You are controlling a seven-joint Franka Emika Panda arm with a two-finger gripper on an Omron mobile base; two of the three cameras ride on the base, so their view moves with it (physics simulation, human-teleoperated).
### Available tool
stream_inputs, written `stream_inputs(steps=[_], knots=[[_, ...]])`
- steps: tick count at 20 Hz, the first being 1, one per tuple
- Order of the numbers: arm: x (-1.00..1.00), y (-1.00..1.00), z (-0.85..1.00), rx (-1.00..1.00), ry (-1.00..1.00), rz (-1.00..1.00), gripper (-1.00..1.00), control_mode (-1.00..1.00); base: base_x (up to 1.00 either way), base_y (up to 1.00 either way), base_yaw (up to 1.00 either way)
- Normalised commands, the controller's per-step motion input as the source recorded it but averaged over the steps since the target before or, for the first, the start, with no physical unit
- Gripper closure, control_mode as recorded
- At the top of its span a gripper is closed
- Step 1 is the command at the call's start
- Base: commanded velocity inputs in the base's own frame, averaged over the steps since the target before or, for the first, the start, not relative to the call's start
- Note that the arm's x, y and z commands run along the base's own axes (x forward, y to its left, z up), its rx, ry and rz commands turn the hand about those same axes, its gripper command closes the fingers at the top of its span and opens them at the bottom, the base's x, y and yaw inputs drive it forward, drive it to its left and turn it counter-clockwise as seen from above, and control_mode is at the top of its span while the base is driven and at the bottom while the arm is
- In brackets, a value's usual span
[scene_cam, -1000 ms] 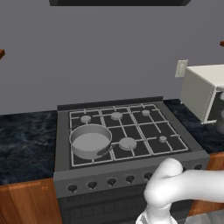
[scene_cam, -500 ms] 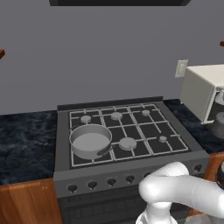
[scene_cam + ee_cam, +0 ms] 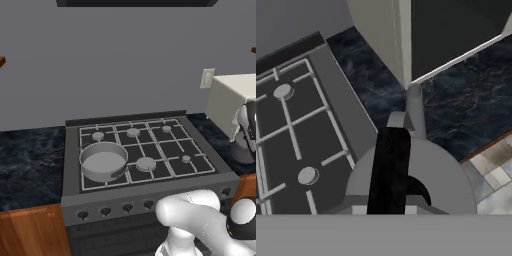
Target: Pick the kettle from the counter and place it on a stove burner. Then turn the burner on.
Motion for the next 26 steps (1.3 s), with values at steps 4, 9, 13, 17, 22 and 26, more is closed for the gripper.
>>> stream_inputs(steps=[4, 9, 13, 17, 22, 26], knots=[[-0.01, 0.63, 0.09, -0.07, 0.00, 0.09, 1.00, -1.00, 0.00, 0.00, 0.00], [0.00, 0.56, 0.07, -0.03, 0.00, 0.10, 1.00, -1.00, 0.00, 0.00, 0.00], [0.00, 0.44, 0.13, 0.00, 0.00, 0.08, 1.00, -1.00, 0.00, 0.00, 0.00], [0.00, 0.22, 0.33, 0.00, 0.01, 0.05, 1.00, -1.00, 0.00, 0.00, 0.00], [0.00, 0.13, 0.41, 0.01, 0.08, 0.02, 1.00, -1.00, 0.00, 0.00, 0.00], [0.00, 0.22, 0.11, 0.02, 0.12, 0.01, 1.00, -1.00, 0.00, 0.00, 0.00]])
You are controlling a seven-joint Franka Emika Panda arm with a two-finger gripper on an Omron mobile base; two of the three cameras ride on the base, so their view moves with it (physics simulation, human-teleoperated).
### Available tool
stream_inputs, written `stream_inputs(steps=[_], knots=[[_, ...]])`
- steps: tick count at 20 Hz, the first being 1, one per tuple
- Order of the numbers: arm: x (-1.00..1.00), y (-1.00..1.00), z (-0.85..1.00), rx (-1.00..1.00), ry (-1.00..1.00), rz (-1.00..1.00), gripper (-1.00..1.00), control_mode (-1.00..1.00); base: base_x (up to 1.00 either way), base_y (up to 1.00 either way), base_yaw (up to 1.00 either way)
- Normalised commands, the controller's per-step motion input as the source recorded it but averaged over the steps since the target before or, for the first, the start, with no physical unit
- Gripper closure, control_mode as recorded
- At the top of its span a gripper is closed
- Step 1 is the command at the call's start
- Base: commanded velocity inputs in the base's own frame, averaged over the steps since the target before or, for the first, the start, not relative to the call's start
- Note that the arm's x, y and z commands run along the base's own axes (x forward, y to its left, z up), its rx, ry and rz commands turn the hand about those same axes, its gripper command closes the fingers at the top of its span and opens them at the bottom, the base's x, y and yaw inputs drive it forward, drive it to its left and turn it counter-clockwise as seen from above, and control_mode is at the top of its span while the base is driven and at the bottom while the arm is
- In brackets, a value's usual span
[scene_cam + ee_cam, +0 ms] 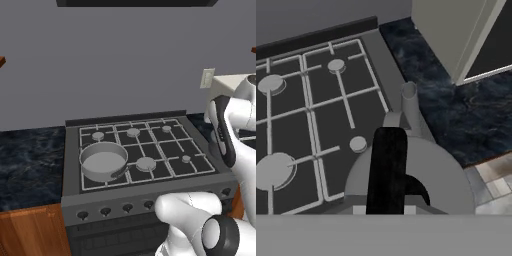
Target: Pick the kettle from the counter and place it on a stove burner. Then turn the burner on.
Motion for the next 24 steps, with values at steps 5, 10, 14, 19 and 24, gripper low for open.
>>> stream_inputs(steps=[5, 10, 14, 19, 24], knots=[[0.00, 0.26, 0.00, 0.11, 0.04, 0.00, 1.00, -1.00, 0.00, 0.00, 0.00], [0.01, 0.25, 0.00, 0.14, 0.00, 0.00, 1.00, -1.00, 0.00, 0.00, 0.00], [0.00, 0.18, 0.00, 0.04, 0.00, 0.00, 1.00, -1.00, 0.00, 0.00, 0.00], [0.09, 0.02, 0.00, 0.00, -0.02, 0.00, 1.00, -1.00, 0.00, 0.00, 0.00], [0.17, 0.02, -0.05, 0.00, 0.00, 0.00, 1.00, -1.00, 0.00, 0.00, 0.00]])
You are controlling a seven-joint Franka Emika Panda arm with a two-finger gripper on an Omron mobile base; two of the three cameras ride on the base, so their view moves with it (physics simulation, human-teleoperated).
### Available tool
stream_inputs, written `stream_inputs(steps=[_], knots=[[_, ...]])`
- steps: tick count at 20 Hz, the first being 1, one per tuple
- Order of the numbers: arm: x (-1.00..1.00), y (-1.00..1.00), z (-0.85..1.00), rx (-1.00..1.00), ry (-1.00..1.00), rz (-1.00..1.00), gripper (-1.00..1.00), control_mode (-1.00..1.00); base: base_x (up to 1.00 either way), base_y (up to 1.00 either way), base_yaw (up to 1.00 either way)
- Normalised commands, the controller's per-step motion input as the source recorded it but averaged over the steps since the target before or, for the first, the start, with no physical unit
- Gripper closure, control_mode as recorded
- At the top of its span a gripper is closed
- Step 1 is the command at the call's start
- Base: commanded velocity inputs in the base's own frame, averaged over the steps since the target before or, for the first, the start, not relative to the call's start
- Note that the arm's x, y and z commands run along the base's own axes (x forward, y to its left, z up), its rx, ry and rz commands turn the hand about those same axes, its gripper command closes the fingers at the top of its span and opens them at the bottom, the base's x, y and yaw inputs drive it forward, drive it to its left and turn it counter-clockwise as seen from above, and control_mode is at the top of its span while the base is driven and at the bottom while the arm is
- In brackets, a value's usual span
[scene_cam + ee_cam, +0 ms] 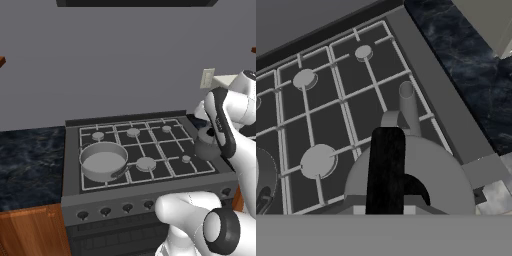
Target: Pick the kettle from the counter and place it on a stove burner. Then turn the burner on.
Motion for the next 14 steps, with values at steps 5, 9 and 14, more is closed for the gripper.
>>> stream_inputs(steps=[5, 9, 14], knots=[[0.15, 0.13, -0.12, 0.00, 0.00, 0.00, 1.00, -1.00, 0.00, 0.00, 0.00], [0.11, 0.16, -0.08, 0.00, 0.00, 0.00, 1.00, -1.00, 0.00, 0.00, 0.00], [0.12, 0.09, -0.06, 0.00, 0.00, 0.00, 1.00, -1.00, 0.00, 0.00, 0.00]])
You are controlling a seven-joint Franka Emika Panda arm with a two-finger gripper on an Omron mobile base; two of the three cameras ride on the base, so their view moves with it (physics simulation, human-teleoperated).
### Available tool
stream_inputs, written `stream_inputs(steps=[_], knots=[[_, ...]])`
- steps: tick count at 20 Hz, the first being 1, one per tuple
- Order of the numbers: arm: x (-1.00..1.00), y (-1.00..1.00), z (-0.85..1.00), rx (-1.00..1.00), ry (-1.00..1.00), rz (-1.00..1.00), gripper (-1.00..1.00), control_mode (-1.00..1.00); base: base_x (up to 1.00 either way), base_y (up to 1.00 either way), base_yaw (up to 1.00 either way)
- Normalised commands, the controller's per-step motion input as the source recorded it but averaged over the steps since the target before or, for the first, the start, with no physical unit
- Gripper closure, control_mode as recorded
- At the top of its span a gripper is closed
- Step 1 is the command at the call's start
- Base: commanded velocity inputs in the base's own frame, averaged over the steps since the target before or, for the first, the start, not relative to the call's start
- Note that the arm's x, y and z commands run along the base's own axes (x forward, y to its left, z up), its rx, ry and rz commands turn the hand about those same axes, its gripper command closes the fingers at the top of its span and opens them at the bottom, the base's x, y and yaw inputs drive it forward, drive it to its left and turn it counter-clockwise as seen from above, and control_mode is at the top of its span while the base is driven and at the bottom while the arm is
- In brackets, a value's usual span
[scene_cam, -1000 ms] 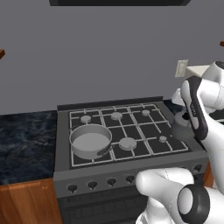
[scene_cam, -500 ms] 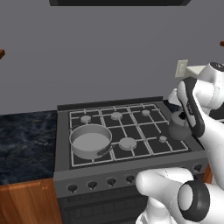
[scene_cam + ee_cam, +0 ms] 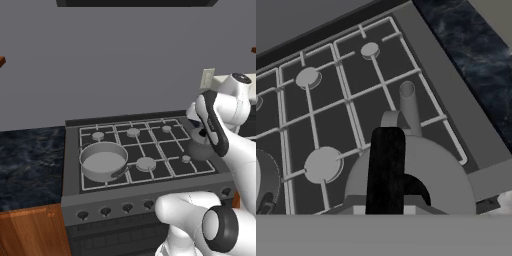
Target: Pick the kettle from the counter and place it on a stove burner. Then turn the burner on.
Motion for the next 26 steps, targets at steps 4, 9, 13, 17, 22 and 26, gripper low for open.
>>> stream_inputs(steps=[4, 9, 13, 17, 22, 26], knots=[[0.20, 0.01, -0.08, 0.00, 0.00, 0.00, 1.00, -1.00, 0.00, 0.00, 0.00], [0.16, 0.00, -0.13, 0.00, 0.00, 0.00, 1.00, -1.00, 0.00, 0.00, 0.00], [0.14, 0.00, -0.14, 0.00, 0.00, 0.00, 1.00, -1.00, 0.00, 0.00, 0.00], [0.15, 0.00, -0.11, 0.00, 0.00, 0.00, 1.00, -1.00, 0.00, 0.00, 0.00], [0.18, 0.00, -0.08, 0.00, 0.00, 0.00, 1.00, -1.00, 0.00, 0.00, 0.00], [0.14, 0.00, -0.08, 0.00, 0.00, 0.00, 1.00, -1.00, 0.00, 0.00, 0.00]])
